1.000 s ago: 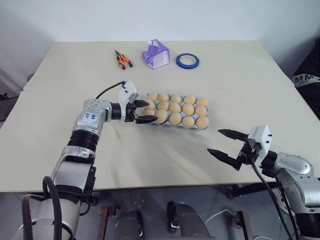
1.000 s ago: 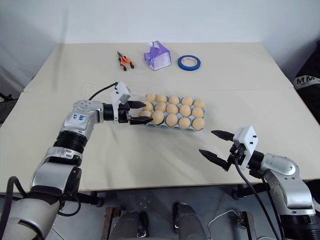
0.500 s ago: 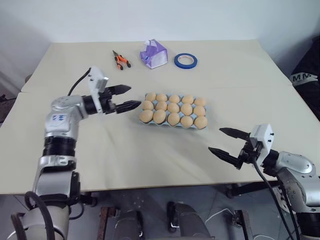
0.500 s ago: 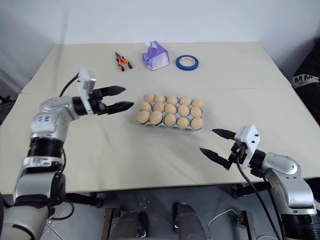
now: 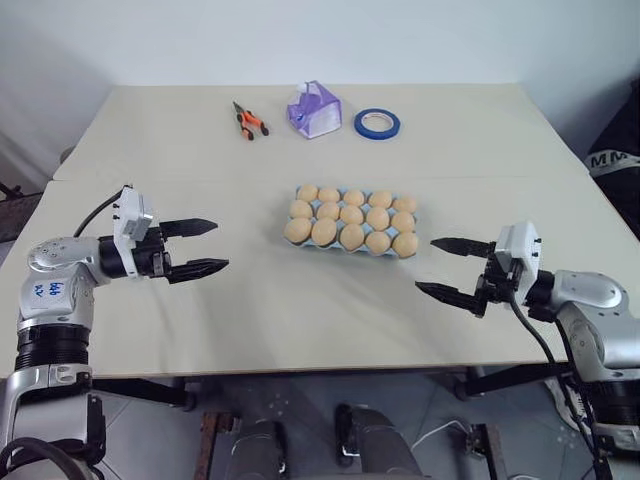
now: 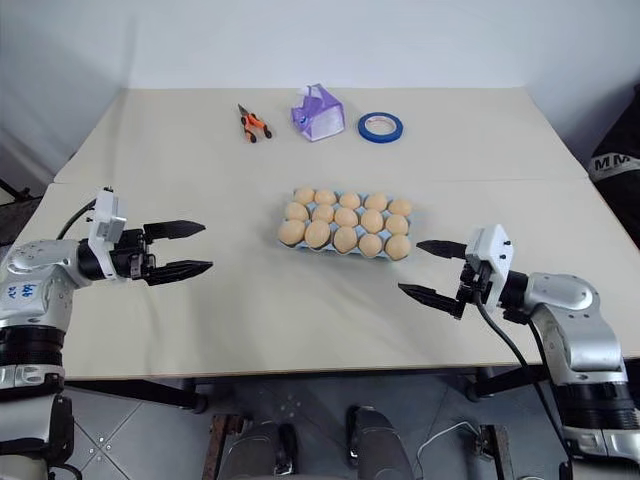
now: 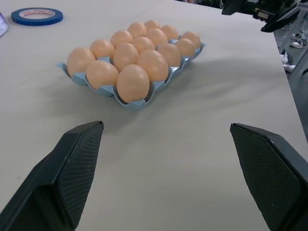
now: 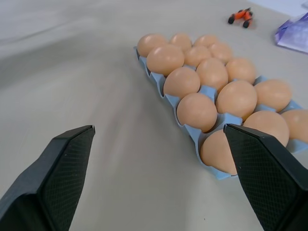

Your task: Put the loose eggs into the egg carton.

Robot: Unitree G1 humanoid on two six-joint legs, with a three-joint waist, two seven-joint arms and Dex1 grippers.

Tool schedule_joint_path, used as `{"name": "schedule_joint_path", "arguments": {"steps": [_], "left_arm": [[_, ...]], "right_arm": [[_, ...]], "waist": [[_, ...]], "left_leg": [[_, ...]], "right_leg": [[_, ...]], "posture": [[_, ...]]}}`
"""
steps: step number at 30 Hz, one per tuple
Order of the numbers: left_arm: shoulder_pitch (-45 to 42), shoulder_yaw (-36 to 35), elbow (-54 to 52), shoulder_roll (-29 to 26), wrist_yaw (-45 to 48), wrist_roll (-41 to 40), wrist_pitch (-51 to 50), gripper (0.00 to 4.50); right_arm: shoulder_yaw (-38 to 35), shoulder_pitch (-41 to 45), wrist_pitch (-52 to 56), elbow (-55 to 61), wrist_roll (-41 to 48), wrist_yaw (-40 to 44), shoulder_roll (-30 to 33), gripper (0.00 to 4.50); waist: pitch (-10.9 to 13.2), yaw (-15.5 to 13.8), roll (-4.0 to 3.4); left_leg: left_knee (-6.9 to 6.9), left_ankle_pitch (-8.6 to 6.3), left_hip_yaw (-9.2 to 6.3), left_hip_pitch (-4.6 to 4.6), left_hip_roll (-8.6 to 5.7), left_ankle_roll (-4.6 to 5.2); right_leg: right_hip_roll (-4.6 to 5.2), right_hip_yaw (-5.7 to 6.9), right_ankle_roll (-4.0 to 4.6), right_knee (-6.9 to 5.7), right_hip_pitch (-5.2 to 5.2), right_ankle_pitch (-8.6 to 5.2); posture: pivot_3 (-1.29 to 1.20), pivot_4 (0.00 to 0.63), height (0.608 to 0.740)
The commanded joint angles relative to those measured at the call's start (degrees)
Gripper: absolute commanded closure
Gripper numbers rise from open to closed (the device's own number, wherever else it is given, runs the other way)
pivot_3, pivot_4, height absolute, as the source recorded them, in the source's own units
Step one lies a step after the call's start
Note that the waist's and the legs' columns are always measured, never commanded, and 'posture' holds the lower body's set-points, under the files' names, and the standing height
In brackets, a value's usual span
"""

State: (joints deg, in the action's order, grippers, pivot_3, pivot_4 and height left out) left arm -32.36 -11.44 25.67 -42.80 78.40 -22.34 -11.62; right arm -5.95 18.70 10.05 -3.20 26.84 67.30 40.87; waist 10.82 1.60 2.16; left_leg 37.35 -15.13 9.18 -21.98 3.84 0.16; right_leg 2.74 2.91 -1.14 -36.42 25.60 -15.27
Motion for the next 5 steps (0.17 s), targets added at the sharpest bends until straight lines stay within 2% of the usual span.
{"name": "schedule_joint_path", "arguments": {"steps": [1,5], "left_arm": [[1.19,-0.32,-0.20,-0.73,0.45,-0.30,1.70,0.01],[0.76,0.40,2.45,-0.30,-0.32,1.05,5.02,0.01]], "right_arm": [[1.24,1.36,-1.97,-1.83,-0.74,1.56,-1.20,0.00],[2.47,2.58,-3.40,-4.28,-1.86,2.38,-2.55,0.00]], "waist": [[0.00,0.15,0.00],[0.00,0.11,0.00]], "left_leg": [[-0.03,-0.01,-0.01,0.01,0.00,-0.01],[-0.08,-0.06,-0.04,0.01,0.04,-0.10]], "right_leg": [[-0.01,0.00,0.00,-0.01,0.00,0.00],[-0.06,0.05,0.01,-0.05,0.04,0.00]], "posture": [[0.00,0.150,0.740],[0.00,0.150,0.740]]}}
